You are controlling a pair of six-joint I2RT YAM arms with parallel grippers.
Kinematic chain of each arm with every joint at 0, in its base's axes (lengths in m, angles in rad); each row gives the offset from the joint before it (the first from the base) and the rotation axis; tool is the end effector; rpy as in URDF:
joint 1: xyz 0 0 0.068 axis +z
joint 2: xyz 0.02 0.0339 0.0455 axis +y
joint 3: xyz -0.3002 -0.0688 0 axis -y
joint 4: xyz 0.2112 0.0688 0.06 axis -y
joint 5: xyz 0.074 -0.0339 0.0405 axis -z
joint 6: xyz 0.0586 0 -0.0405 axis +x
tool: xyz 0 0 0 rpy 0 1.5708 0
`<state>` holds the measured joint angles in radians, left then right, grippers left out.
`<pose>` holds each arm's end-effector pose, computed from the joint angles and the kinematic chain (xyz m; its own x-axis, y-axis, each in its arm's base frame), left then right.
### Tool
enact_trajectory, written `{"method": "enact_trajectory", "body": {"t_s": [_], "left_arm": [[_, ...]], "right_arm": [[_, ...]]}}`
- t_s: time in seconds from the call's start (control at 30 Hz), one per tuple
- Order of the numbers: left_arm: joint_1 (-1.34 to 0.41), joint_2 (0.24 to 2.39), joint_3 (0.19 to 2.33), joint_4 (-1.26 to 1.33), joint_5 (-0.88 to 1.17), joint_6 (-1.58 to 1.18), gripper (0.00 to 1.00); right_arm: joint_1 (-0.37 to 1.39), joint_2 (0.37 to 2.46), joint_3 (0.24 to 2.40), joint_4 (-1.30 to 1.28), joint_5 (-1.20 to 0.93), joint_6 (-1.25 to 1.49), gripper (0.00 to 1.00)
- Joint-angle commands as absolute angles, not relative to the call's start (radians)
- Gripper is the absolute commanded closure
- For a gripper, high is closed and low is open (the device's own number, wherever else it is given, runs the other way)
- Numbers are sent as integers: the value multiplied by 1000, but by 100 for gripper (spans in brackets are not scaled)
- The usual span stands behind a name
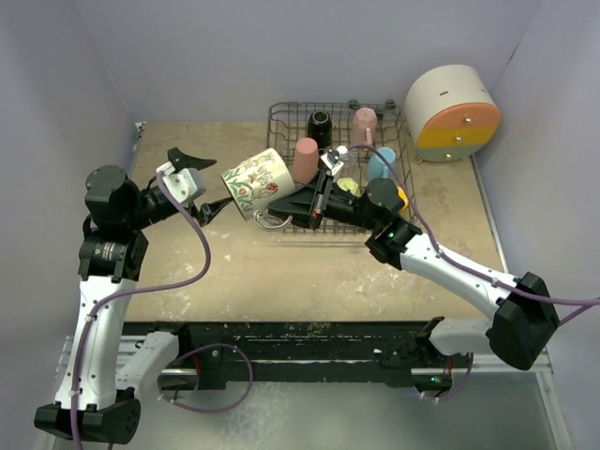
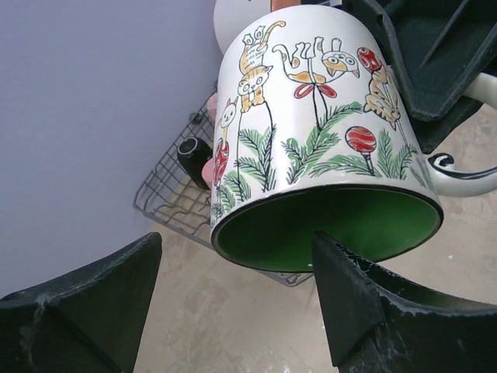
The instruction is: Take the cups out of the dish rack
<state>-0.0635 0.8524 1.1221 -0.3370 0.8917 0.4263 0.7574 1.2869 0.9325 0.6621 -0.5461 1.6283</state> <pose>0.1174 -0.0532 0.4462 0.2758 0.2427 -0.9301 0.7695 0.5241 0.3649 0.1775 0.2097 0.4222 -0.9578 0.2685 -0.1023 -0.1653 -0.2239 0.9605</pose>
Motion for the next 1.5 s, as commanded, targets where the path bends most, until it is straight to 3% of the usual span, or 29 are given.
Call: {"method": "enact_trajectory", "body": {"t_s": [0.0,0.27,0.37,0.5,0.53,0.7,0.87,0.97,1.07,1.27,1.47], "left_arm": [[-61,854,1159,-268,954,358,22],[-61,877,1181,-285,954,314,42],[-61,887,1192,-307,955,321,61],[-61,911,1211,-338,975,313,94],[-61,915,1211,-341,970,298,100],[-61,932,1209,-385,894,260,100],[-61,988,1251,-525,650,341,100],[-61,1104,1319,-665,449,409,100],[-61,1201,1370,-732,294,434,100],[-60,1489,1550,-881,108,380,100],[-60,1859,1868,-1051,93,335,100]], "right_arm": [[794,1246,979,925,-519,1678,100],[844,1307,999,1029,-489,1726,100],[847,1310,999,1036,-481,1734,100],[853,1313,999,1042,-467,1741,100],[853,1313,997,1040,-463,1741,91],[846,1290,953,973,-470,1724,34],[725,1240,1016,568,-497,1470,6],[612,1242,1126,189,-496,1226,1],[528,1252,1195,-32,-455,1036,0],[427,1254,1264,-247,-361,814,0],[411,1265,1326,-404,-208,654,0]]}}
